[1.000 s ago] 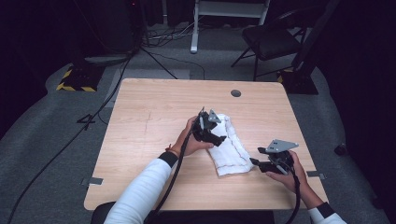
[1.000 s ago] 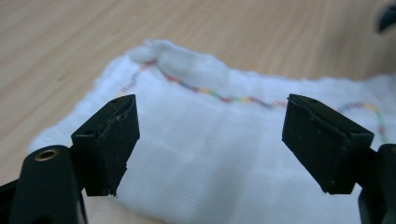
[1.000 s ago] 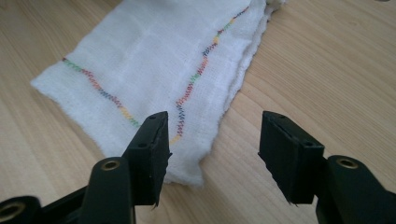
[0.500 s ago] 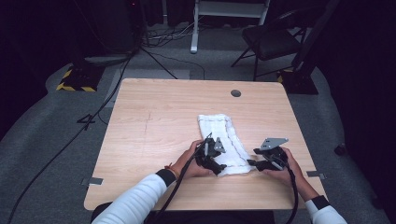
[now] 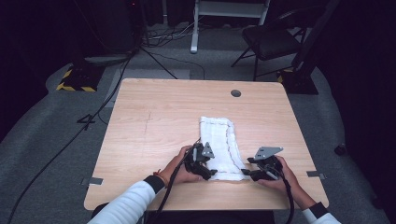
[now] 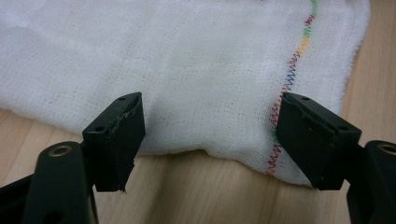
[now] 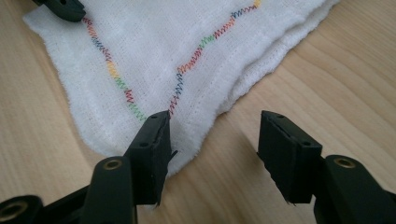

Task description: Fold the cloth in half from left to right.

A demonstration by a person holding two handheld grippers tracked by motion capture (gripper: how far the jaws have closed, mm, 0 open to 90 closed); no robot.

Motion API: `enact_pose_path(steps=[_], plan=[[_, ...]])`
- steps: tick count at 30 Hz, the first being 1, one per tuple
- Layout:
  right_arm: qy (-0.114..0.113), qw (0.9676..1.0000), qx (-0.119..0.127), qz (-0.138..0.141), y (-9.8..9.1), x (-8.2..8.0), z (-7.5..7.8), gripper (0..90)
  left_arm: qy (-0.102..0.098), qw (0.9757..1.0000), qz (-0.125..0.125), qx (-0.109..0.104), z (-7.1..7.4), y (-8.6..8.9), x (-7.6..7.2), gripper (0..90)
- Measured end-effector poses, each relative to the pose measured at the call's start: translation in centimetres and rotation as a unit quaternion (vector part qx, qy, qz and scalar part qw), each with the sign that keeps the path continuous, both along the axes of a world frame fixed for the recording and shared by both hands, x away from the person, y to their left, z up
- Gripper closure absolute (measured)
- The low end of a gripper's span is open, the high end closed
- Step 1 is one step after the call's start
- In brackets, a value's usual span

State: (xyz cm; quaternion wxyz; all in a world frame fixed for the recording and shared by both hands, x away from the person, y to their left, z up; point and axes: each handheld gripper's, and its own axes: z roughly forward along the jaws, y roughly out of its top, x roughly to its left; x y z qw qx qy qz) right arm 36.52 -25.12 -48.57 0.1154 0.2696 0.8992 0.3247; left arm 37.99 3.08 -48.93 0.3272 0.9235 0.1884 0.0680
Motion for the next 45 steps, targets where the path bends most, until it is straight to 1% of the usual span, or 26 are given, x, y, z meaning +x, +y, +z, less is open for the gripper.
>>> enact_pose_path(steps=[4, 6, 8, 9, 10, 12, 13, 15, 17, 19, 21, 22, 23, 24, 26, 27, 28, 29, 31, 33, 35, 37, 39, 40, 42, 45], plan=[[0.0, 1.0, 0.002, -0.002, 0.8, -1.3, -0.1, 43.6, -0.006, 1.0, 0.0, -0.003, -0.1, 0.9, -0.8, 24.1], [-0.002, 1.0, 0.001, -0.001, 1.2, -1.8, 0.0, 41.8, -0.004, 1.0, 0.001, -0.008, 0.0, 1.4, -1.2, 23.9], [-0.01, 0.9999, -0.009, 0.005, 1.6, -2.1, 0.1, 39.1, -0.005, 0.9999, 0.003, -0.014, 0.3, 1.8, -1.5, 22.6], [-0.012, 0.9999, -0.009, 0.008, 1.7, -2.1, 0.2, 38.4, -0.009, 0.9999, 0.004, -0.014, 0.6, 2.1, -1.5, 20.5], [-0.013, 0.9998, -0.008, 0.009, 1.8, -2.1, 0.3, 38.1, -0.013, 0.9997, 0.007, -0.021, 0.9, 2.4, -1.4, 20.0], [-0.02, 0.9997, 0.007, 0.006, 1.7, -1.6, 0.9, 38.3, -0.015, 0.9989, 0.021, -0.039, 1.5, 3.1, -1.1, 20.2], [-0.024, 0.9996, 0.014, 0.001, 1.6, -1.3, 1.2, 38.4, -0.019, 0.9986, 0.03, -0.04, 1.9, 3.4, -0.7, 20.0], [-0.035, 0.9991, 0.023, -0.004, 1.5, -0.5, 1.9, 39.3, -0.021, 0.9977, 0.044, -0.047, 2.3, 3.7, 0.1, 19.8], [-0.049, 0.9983, 0.029, -0.014, 1.6, 0.8, 2.6, 40.5, -0.035, 0.997, 0.057, -0.039, 2.7, 3.9, 1.6, 19.4], [-0.064, 0.9975, 0.023, -0.02, 2.0, 2.2, 3.0, 41.8, -0.049, 0.9953, 0.076, -0.032, 2.9, 3.8, 2.9, 19.3], [-0.061, 0.9971, 0.036, -0.029, 2.4, 3.9, 3.3, 42.6, -0.046, 0.9937, 0.094, -0.039, 3.1, 3.7, 4.9, 19.4], [-0.063, 0.997, 0.033, -0.03, 2.8, 5.0, 3.4, 42.7, -0.048, 0.9932, 0.098, -0.039, 3.2, 3.6, 5.5, 19.1], [-0.067, 0.9968, 0.026, -0.033, 3.1, 5.6, 3.5, 42.9, -0.052, 0.9921, 0.107, -0.039, 3.2, 3.5, 6.2, 19.1], [-0.072, 0.9964, 0.024, -0.038, 3.3, 6.4, 3.5, 43.7, -0.051, 0.9913, 0.114, -0.041, 3.1, 3.3, 7.0, 19.0], [-0.067, 0.9964, 0.034, -0.04, 3.8, 8.0, 3.4, 44.3, -0.051, 0.9901, 0.124, -0.042, 2.9, 3.1, 8.6, 19.1], [-0.07, 0.9962, 0.03, -0.042, 4.0, 8.7, 3.3, 44.6, -0.045, 0.9887, 0.135, -0.048, 2.8, 3.1, 9.3, 19.2], [-0.067, 0.9961, 0.033, -0.046, 4.2, 9.5, 3.1, 45.1, -0.033, 0.9878, 0.141, -0.058, 2.6, 3.0, 10.1, 19.5], [-0.066, 0.996, 0.034, -0.049, 4.4, 10.1, 2.9, 45.6, -0.033, 0.9869, 0.147, -0.059, 2.4, 2.9, 10.9, 19.6], [-0.062, 0.9961, 0.028, -0.057, 4.7, 11.4, 2.6, 46.2, -0.027, 0.9849, 0.16, -0.061, 2.1, 2.8, 11.8, 20.3], [-0.046, 0.9961, 0.034, -0.067, 4.9, 12.7, 2.2, 46.9, -0.025, 0.9829, 0.172, -0.061, 1.7, 2.7, 12.7, 20.9], [-0.04, 0.9959, 0.033, -0.074, 5.2, 13.7, 1.8, 47.3, -0.021, 0.9811, 0.183, -0.058, 1.3, 2.6, 13.5, 23.3], [-0.035, 0.9959, 0.029, -0.079, 5.5, 14.6, 1.3, 47.8, -0.023, 0.9808, 0.187, -0.051, 1.0, 2.6, 14.2, 25.3], [-0.029, 0.9957, 0.025, -0.085, 5.7, 15.3, 0.8, 48.3, -0.015, 0.9797, 0.194, -0.051, 0.6, 2.6, 14.7, 26.3], [-0.023, 0.9957, 0.024, -0.086, 5.8, 15.6, 0.5, 48.7, -0.009, 0.9799, 0.192, -0.052, 0.3, 2.5, 14.8, 26.7], [-0.014, 0.9959, 0.017, -0.088, 5.8, 16.1, -0.1, 48.4, -0.005, 0.9808, 0.188, -0.051, 0.0, 2.4, 15.0, 27.8], [-0.001, 0.9955, 0.032, -0.089, 5.6, 16.6, -0.4, 49.4, -0.002, 0.9824, 0.181, -0.047, -0.3, 2.1, 15.1, 28.6]])
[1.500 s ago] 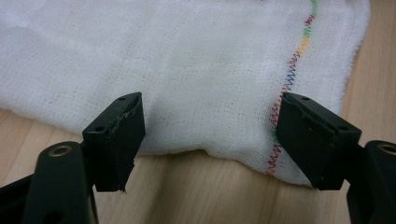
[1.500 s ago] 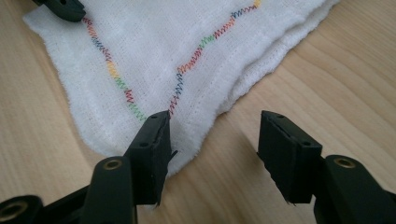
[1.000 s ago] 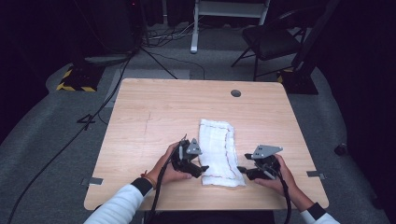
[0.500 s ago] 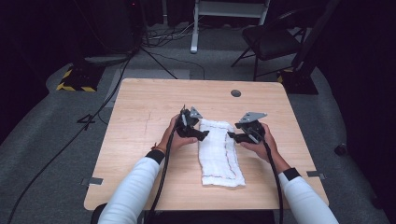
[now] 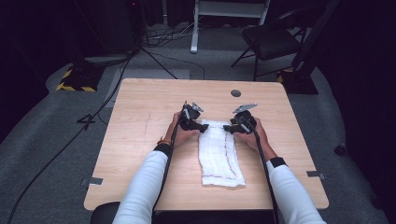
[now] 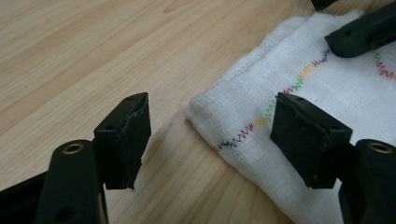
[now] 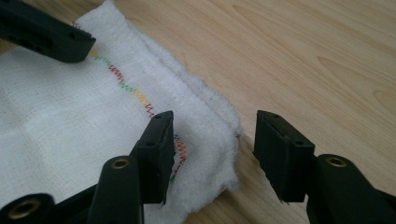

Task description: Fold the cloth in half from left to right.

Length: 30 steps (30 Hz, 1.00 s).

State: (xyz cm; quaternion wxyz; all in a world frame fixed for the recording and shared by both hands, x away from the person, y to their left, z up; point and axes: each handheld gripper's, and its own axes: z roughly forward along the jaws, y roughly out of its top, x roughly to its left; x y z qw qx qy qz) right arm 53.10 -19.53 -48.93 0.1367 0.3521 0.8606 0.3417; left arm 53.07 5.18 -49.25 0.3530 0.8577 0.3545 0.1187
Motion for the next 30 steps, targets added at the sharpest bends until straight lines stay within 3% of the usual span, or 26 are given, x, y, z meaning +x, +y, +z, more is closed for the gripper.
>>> enact_pose_path(steps=[1, 4, 9, 13, 17, 19, 25, 30], plan=[[0.004, 1.0, 0.005, 0.002, 0.0, 0.1, -0.1, 52.0, 0.004, 1.0, -0.004, 0.006, -0.1, 0.0, 0.1, 28.7], [0.015, 0.9996, 0.021, 0.008, -0.3, 0.2, -0.2, 54.4, 0.011, 0.9999, -0.002, -0.003, -0.4, -0.1, 0.2, 28.6], [0.024, 0.9993, 0.024, 0.019, 0.0, 0.0, -0.1, 71.1, 0.011, 0.9998, -0.015, -0.001, -0.4, 0.0, 0.2, 30.1], [0.027, 0.999, 0.024, 0.026, 0.1, -0.1, 0.0, 80.0, 0.022, 0.9988, -0.043, -0.007, -0.1, -0.2, 0.1, 52.5], [0.02, 0.9993, 0.018, 0.027, 0.3, -0.2, 0.1, 84.0, 0.034, 0.9974, -0.062, -0.012, 0.1, -0.2, 0.2, 71.7], [0.012, 0.9995, 0.015, 0.026, 0.3, -0.2, 0.1, 84.7, 0.026, 0.9977, -0.061, -0.01, 0.1, -0.3, 0.3, 76.8], [-0.019, 0.9995, 0.015, 0.019, 0.3, -0.4, 0.8, 85.5, 0.016, 0.9986, -0.051, -0.002, 0.4, -0.8, 0.5, 80.8], [-0.042, 0.9989, 0.018, 0.009, 0.2, -0.6, 1.4, 85.7, 0.004, 0.9989, -0.045, -0.011, 1.2, -0.9, 0.7, 81.5]])
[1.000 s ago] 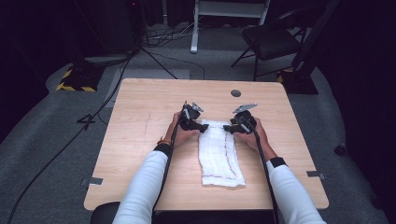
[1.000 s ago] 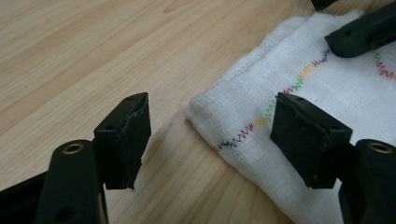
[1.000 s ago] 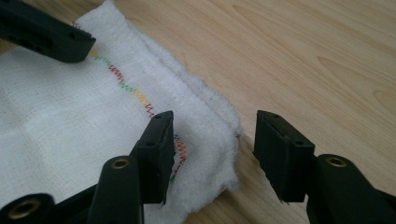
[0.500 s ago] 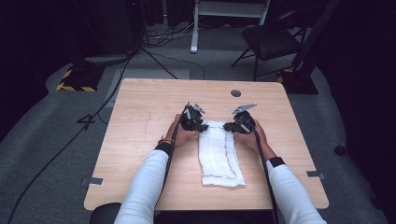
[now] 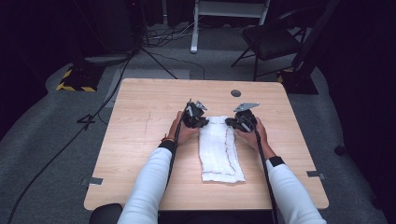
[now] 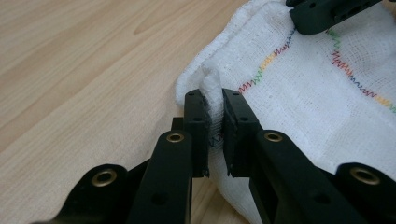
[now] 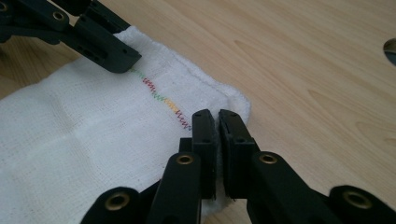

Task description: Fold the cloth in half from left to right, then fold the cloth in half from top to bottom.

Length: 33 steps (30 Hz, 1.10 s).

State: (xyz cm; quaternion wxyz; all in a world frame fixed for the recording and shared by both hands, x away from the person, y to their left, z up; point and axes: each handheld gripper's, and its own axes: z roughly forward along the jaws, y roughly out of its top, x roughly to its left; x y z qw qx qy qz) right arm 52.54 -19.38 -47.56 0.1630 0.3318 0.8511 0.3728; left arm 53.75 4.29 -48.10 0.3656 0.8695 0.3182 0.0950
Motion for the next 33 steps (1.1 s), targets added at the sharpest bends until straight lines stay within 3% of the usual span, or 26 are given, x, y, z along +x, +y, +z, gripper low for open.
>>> enact_pose_path(steps=[5, 11, 16, 23, 33], plan=[[-0.023, 0.9997, 0.005, -0.006, -0.3, -0.2, 0.8, 85.9, -0.014, 0.9999, 0.0, -0.002, 1.0, -0.3, 0.1, 81.7], [-0.042, 0.999, 0.015, -0.007, -0.8, -0.4, 2.3, 86.0, -0.035, 0.9992, -0.002, -0.018, 2.6, -0.1, 0.0, 81.5], [-0.061, 0.9981, 0.009, 0.001, -0.9, -0.9, 3.7, 86.0, -0.053, 0.9982, -0.01, -0.024, 3.7, -0.1, -0.4, 81.5], [-0.074, 0.9971, 0.017, 0.009, -1.1, -1.7, 5.0, 86.1, -0.061, 0.9973, -0.027, -0.028, 5.0, 0.2, -1.3, 81.2], [-0.077, 0.996, 0.023, 0.038, -1.8, -3.9, 5.4, 86.0, -0.072, 0.9949, -0.064, -0.031, 5.8, 0.7, -3.6, 80.9]])
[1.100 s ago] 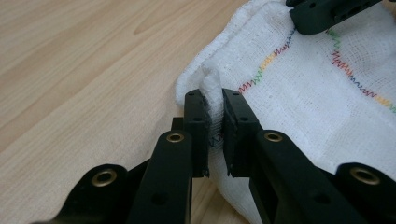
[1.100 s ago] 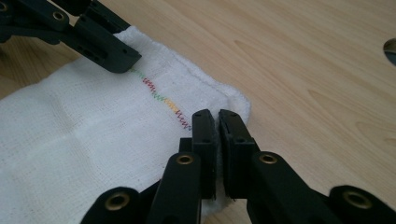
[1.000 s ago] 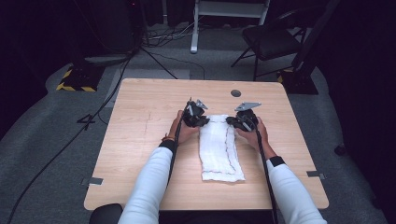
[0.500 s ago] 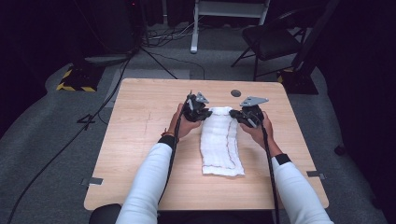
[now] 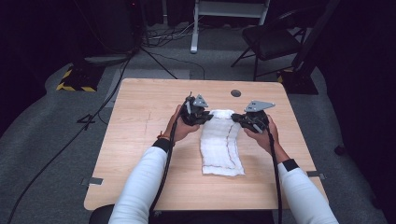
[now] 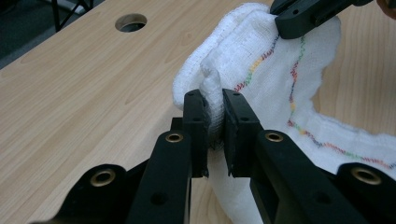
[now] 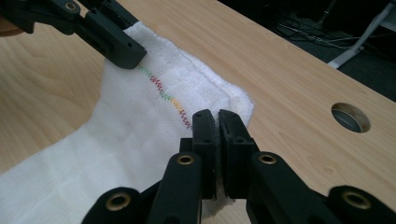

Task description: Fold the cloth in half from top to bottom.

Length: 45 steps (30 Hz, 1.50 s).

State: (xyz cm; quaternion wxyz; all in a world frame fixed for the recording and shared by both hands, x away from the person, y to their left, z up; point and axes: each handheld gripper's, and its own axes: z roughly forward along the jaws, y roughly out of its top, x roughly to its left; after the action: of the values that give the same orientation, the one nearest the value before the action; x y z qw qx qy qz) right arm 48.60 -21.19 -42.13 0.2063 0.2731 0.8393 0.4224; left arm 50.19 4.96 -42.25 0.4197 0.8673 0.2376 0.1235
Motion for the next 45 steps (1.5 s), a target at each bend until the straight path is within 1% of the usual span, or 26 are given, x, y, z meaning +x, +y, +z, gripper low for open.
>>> enact_pose_path(steps=[4, 5, 7, 10, 11, 13, 14, 20, 25, 29, 31, 34, 36, 37, 38, 41, 42, 44, 45], plan=[[0.0, 0.9998, 0.006, 0.017, -0.4, -1.1, 0.1, 86.0, -0.002, 0.9999, -0.015, -0.005, 0.1, 0.1, -1.1, 80.9], [-0.001, 0.9997, 0.008, 0.021, -0.5, -1.4, 0.1, 86.0, -0.004, 0.9998, -0.021, -0.001, 0.1, 0.2, -1.5, 80.7], [0.0, 0.9994, 0.008, 0.034, -0.8, -2.1, 0.1, 86.0, -0.004, 0.9992, -0.038, -0.008, 0.0, 0.3, -2.3, 80.4], [0.005, 0.9987, 0.011, 0.05, -1.2, -3.0, 0.0, 86.0, -0.002, 0.9987, -0.049, -0.014, -0.2, 0.6, -3.2, 80.3], [0.006, 0.9983, 0.011, 0.057, -1.2, -3.3, -0.1, 86.0, -0.002, 0.9983, -0.056, -0.012, -0.3, 0.6, -3.5, 80.3], [0.012, 0.9977, 0.012, 0.066, -1.3, -3.9, -0.3, 86.0, -0.007, 0.9976, -0.068, 0.001, -0.5, 0.7, -4.1, 80.3], [0.014, 0.9971, 0.012, 0.074, -1.3, -4.3, -0.4, 86.0, -0.006, 0.9974, -0.072, 0.003, -0.5, 0.8, -4.4, 80.1], [0.019, 0.9942, 0.0, 0.105, -1.1, -6.2, -0.7, 86.0, -0.005, 0.9961, -0.088, 0.005, -0.7, 1.1, -6.1, 79.9], [0.028, 0.9927, -0.001, 0.117, -1.3, -7.3, -0.9, 85.8, -0.002, 0.9941, -0.107, 0.013, -1.2, 1.1, -7.7, 79.9], [0.034, 0.9918, 0.001, 0.123, -1.6, -8.2, -1.0, 85.6, 0.003, 0.9929, -0.118, 0.01, -1.5, 1.1, -8.6, 80.2], [0.04, 0.9912, 0.0, 0.126, -1.7, -8.8, -1.2, 85.5, 0.005, 0.9924, -0.123, 0.013, -1.7, 1.1, -9.0, 80.3], [0.046, 0.99, -0.01, 0.133, -1.7, -9.5, -1.7, 85.3, 0.01, 0.9915, -0.129, 0.017, -2.0, 0.9, -9.7, 80.3], [0.052, 0.9893, -0.013, 0.135, -1.7, -9.9, -1.9, 85.3, 0.012, 0.9901, -0.138, 0.025, -2.3, 0.8, -10.3, 80.3], [0.056, 0.989, -0.013, 0.136, -1.8, -10.0, -2.1, 85.2, 0.013, 0.9896, -0.141, 0.026, -2.4, 0.8, -10.5, 80.4], [0.058, 0.9888, -0.015, 0.137, -1.8, -10.1, -2.2, 85.1, 0.018, 0.9889, -0.145, 0.029, -2.5, 0.7, -10.7, 80.4], [0.067, 0.9878, -0.021, 0.139, -2.0, -10.5, -2.7, 84.3, 0.022, 0.9876, -0.148, 0.045, -3.1, 0.5, -11.3, 80.3], [0.071, 0.9873, -0.023, 0.14, -2.0, -10.6, -2.9, 84.2, 0.026, 0.9866, -0.152, 0.051, -3.4, 0.5, -11.4, 80.2], [0.078, 0.9863, -0.03, 0.142, -1.9, -10.9, -3.5, 84.0, 0.027, 0.9864, -0.151, 0.059, -3.7, 0.5, -11.6, 80.0], [0.081, 0.9857, -0.032, 0.144, -1.9, -11.0, -3.6, 84.0, 0.029, 0.9863, -0.151, 0.06, -3.8, 0.5, -11.7, 79.8]])
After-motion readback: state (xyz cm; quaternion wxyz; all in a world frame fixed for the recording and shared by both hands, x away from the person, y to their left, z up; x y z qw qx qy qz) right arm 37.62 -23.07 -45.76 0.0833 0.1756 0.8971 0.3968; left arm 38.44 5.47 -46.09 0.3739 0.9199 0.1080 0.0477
